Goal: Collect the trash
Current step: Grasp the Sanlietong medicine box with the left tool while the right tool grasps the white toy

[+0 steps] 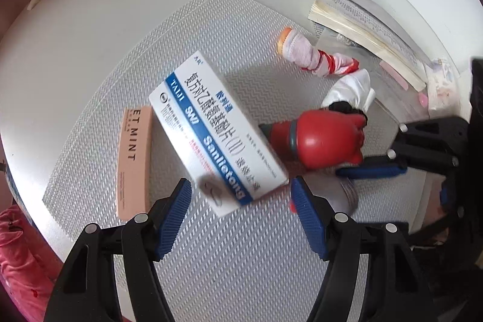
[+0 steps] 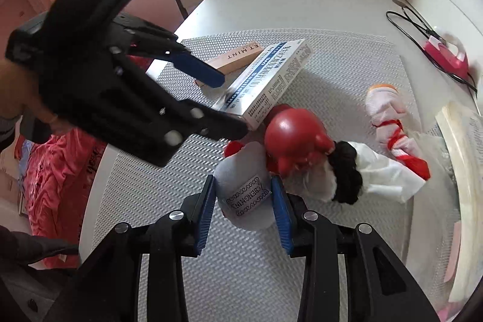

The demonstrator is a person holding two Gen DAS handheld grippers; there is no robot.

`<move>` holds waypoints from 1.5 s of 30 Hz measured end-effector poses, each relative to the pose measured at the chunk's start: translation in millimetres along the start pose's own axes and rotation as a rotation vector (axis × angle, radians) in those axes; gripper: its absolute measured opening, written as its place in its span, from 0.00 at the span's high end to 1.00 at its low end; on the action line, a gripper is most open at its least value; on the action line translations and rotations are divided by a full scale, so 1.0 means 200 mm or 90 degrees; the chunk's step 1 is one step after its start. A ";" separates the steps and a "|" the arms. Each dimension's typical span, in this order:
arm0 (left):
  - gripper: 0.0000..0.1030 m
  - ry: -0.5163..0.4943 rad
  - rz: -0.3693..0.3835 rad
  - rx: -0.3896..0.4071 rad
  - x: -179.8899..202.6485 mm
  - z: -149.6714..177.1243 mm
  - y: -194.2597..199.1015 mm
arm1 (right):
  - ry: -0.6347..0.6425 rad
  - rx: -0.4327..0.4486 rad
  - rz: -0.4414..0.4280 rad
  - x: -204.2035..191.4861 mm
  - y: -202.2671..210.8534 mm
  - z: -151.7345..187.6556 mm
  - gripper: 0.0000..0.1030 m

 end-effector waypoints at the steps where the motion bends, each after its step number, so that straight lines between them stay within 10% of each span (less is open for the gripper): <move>1: 0.28 0.007 0.002 -0.003 0.01 -0.02 -0.01 | -0.007 0.000 -0.001 0.02 0.00 0.00 0.64; 3: 0.16 0.021 -0.006 0.003 0.01 -0.05 -0.03 | -0.022 0.000 -0.007 0.03 0.01 0.02 0.64; 16: 0.15 0.105 0.019 -0.010 -0.09 -0.10 -0.10 | -0.039 0.008 -0.024 0.06 0.01 0.05 0.64; 20: 0.34 0.126 0.053 0.003 -0.09 -0.14 -0.08 | -0.037 0.008 -0.024 0.06 0.02 0.06 0.64; 27: 0.37 0.079 0.025 0.000 -0.05 -0.10 -0.10 | -0.030 0.009 -0.027 0.06 0.03 0.05 0.64; 45: 0.37 0.055 -0.014 0.002 0.07 0.42 0.04 | 0.017 -0.003 -0.051 -0.10 0.12 0.06 0.64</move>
Point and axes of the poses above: each gripper's, at about its wrist camera, not at the fingertips, and y roughly against the way its jaws point, x to its right, z to its underside, the point moved 4 cm from there along -y, roughly the way its jaws point, and after that the axes turned 14 degrees about y, right-handed, at the moved point
